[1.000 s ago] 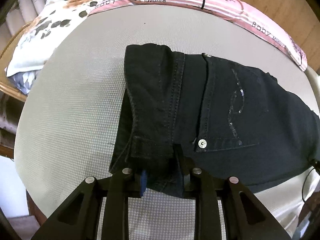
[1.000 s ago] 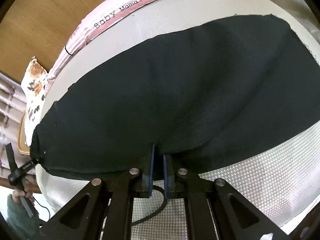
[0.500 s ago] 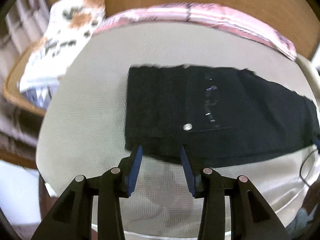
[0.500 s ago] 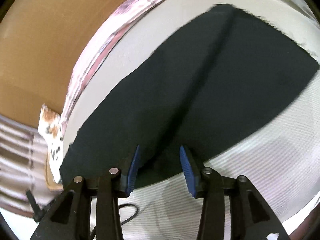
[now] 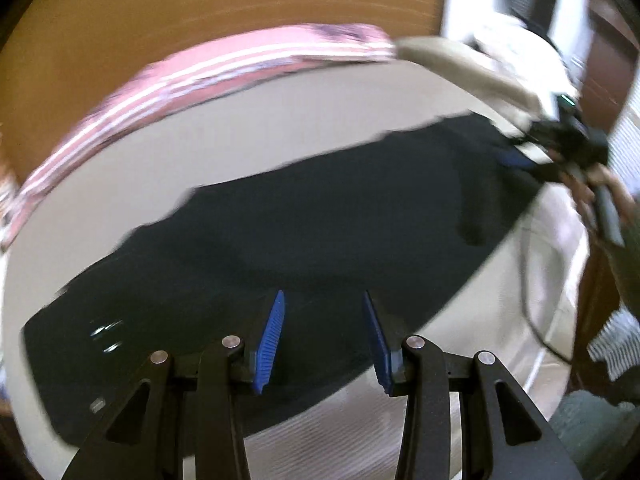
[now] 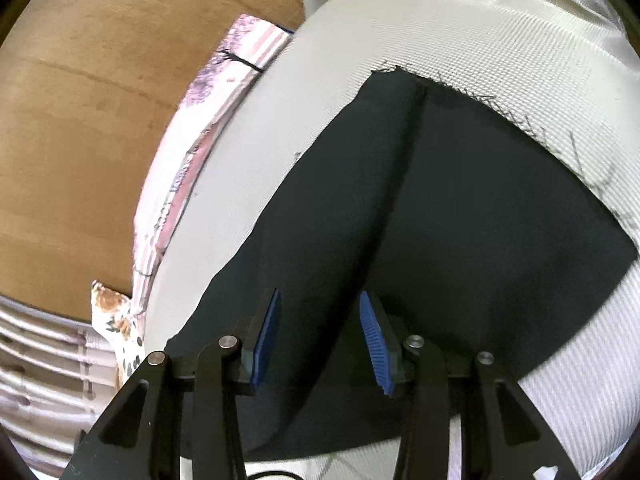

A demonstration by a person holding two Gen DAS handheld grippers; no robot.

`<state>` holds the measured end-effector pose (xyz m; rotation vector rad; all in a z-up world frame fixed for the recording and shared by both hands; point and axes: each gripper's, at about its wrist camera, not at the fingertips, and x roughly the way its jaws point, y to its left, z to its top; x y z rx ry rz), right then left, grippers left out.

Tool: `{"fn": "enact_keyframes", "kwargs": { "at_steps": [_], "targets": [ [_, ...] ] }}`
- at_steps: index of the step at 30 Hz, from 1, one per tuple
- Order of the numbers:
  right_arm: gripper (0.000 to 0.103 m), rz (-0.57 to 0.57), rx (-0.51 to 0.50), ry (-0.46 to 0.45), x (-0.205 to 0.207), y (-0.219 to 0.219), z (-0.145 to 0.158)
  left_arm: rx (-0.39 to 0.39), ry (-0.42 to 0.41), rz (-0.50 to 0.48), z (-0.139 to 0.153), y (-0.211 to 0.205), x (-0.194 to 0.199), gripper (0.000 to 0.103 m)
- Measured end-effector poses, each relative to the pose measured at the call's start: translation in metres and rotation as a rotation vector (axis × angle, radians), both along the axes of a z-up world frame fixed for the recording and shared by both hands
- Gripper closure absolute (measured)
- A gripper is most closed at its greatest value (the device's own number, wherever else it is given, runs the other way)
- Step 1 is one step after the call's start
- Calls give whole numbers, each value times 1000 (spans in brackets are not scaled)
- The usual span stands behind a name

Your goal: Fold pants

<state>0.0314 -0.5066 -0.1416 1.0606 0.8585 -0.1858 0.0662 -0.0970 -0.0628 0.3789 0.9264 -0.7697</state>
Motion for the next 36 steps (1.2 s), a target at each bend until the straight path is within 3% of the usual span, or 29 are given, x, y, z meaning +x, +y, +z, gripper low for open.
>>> {"fn": "enact_keyframes", "kwargs": {
  "at_steps": [5, 7, 10, 13, 19, 21, 23, 26, 29, 32, 36],
  "targets": [
    [64, 13, 10, 11, 13, -9, -7, 1, 32, -152, -18, -60, -21, 61],
    [82, 19, 14, 8, 12, -11, -7, 2, 45, -198, -26, -84, -30, 61],
    [90, 25, 33, -3, 10, -18, -7, 12, 28, -267, -34, -109, -42, 61],
    [93, 21, 63, -18, 9, -23, -5, 28, 9, -302, -40, -123, -45, 61],
    [93, 58, 24, 0, 28, -18, 13, 44, 10, -317, -52, -140, -40, 62],
    [93, 92, -4, 5, 42, -13, 23, 15, 22, -292, -53, -141, -34, 69],
    [92, 137, -36, 5, 62, -7, 32, 4, 37, -268, -54, -138, -27, 83],
    [85, 199, -70, -19, 95, 8, 46, -40, 100, -228, -55, -131, -13, 91],
    [70, 211, -41, -94, 121, 13, 57, -76, 150, -192, -56, -125, -5, 91],
    [70, 195, -39, -124, 128, 8, 64, -95, 178, -177, -57, -121, 1, 91],
    [70, 156, -67, -111, 105, -10, 65, -114, 199, -172, -59, -119, 4, 91]
  ]
}}
